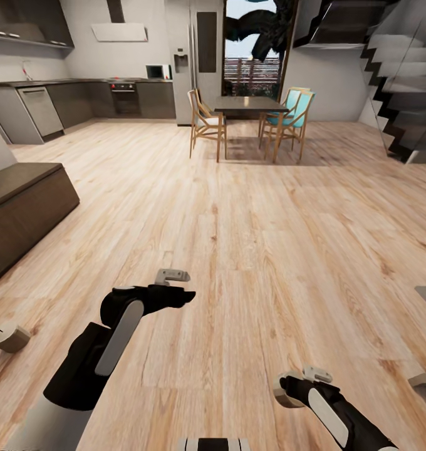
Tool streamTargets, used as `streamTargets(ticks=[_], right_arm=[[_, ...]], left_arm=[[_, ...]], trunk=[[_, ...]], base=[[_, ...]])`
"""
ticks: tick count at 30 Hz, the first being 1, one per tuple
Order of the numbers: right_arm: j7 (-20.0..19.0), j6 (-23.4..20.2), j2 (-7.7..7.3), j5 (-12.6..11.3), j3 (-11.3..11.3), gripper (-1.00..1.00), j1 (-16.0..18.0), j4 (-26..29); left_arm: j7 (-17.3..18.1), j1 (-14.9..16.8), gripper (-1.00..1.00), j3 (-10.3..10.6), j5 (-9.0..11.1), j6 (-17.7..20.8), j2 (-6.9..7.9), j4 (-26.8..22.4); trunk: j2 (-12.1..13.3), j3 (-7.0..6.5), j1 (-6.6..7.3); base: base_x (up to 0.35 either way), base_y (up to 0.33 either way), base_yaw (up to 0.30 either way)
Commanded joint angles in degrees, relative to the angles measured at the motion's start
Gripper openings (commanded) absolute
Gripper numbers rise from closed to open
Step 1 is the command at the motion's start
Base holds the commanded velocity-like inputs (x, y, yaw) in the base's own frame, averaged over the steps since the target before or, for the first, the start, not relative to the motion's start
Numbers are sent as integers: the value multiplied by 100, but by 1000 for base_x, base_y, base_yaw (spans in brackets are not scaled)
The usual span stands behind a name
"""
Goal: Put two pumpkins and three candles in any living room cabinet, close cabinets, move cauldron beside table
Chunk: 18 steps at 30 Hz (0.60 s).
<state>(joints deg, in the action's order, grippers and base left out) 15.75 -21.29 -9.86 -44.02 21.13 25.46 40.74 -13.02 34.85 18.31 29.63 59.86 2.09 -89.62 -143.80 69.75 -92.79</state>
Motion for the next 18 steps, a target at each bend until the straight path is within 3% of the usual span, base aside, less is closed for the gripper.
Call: streamTargets(ticks=[1, 7, 11, 18], right_arm=[[56, -8, -8, -63, 35, -100, 1, 12], [60, -7, -12, -63, 32, -100, -2, 37], [83, -42, -27, -63, 29, -100, -23, 382], [116, -261, -55, -63, 20, -100, -69, 1059]], left_arm=[[-67, 5, 100, 0, 59, 14, 3, 80], [-197, 12, 100, -21, 66, 14, 2, 735], [-317, 13, 100, -22, 76, 14, 16, 1342], [-344, 13, 100, -20, 78, 14, 31, 1537]], trunk=[[0, -18, 3], [8, -151, 19], [13, -239, 29], [22, -395, 47]], base=[[0, 0, 0], [0, 0, 0], [0, 0, 0], [0, 0, 0]])
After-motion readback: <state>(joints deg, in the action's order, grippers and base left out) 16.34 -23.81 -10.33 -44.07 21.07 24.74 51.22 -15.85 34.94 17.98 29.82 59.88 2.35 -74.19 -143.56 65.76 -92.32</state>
